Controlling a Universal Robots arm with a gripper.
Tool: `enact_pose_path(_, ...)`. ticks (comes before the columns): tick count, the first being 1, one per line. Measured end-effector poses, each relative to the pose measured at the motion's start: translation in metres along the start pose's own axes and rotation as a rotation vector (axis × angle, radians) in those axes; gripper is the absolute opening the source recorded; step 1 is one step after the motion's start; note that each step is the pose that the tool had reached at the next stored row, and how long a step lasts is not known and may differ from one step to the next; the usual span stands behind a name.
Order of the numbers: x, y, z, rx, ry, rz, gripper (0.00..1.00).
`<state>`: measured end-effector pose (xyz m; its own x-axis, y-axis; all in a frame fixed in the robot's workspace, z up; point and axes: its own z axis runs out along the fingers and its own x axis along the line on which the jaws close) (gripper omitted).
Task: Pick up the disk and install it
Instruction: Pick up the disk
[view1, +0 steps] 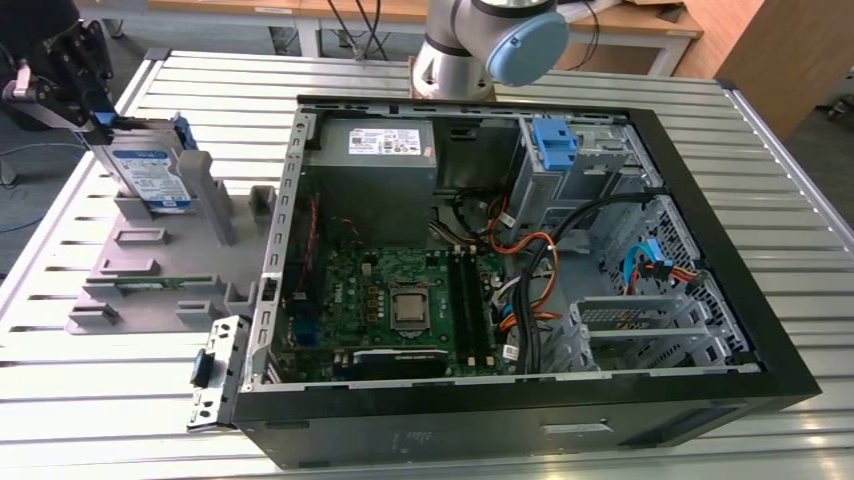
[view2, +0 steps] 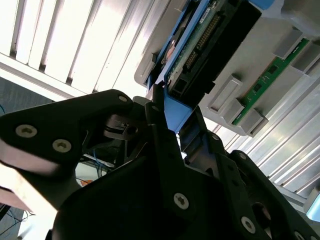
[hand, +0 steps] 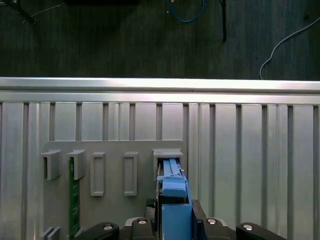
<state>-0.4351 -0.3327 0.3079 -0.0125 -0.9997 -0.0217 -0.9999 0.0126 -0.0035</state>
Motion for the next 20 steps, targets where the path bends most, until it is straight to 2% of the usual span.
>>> enact_pose_path(20, -0.0008, -0.0006, 0.0000, -0.0001, 0.0000, 0.002, 0.36)
